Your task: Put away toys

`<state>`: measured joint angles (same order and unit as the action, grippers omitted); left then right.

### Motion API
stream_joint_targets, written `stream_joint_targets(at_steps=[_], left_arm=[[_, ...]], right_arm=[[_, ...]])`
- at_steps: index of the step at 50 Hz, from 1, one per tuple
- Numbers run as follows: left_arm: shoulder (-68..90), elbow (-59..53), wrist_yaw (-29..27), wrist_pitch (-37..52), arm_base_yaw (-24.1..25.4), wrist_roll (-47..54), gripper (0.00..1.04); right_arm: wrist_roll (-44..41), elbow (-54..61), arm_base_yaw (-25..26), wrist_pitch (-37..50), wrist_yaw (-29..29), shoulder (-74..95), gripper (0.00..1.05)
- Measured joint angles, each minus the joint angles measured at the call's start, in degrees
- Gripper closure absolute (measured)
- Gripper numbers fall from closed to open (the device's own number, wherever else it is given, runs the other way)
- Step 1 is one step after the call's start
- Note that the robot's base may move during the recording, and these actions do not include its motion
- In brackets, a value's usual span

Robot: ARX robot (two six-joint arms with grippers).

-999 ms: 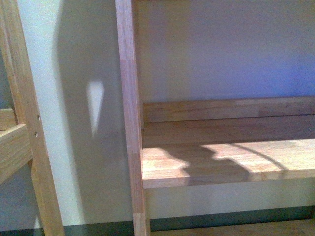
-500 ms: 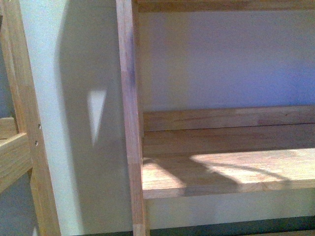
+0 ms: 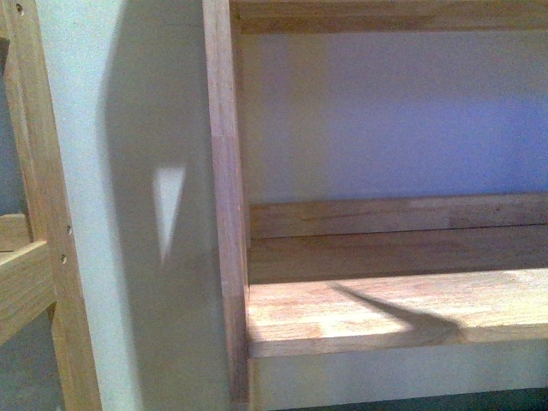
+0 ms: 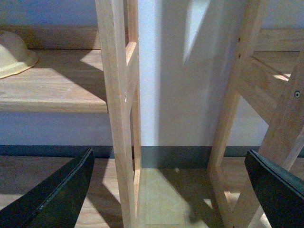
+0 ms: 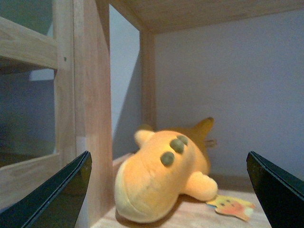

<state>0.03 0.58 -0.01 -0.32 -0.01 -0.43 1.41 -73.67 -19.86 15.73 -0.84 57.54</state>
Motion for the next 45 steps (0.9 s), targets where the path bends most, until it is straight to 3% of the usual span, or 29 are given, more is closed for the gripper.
stream_joint_targets(at_steps=[20, 36, 45], left_arm=[[0.00, 0.00, 0.00, 0.00, 0.00, 0.00, 0.06], [0.00, 0.00, 0.00, 0.00, 0.00, 0.00, 0.06], [0.00, 0.00, 0.00, 0.00, 0.00, 0.00, 0.06]], right_arm=[[0.42, 35.56, 12.79, 2.51, 1.38, -30.71, 0.06], [0.39, 55.87, 22.40, 4.63, 0.92, -41.79, 0.06], [0.44, 64.81, 23.34, 4.98, 0.44, -46.80, 0.06]])
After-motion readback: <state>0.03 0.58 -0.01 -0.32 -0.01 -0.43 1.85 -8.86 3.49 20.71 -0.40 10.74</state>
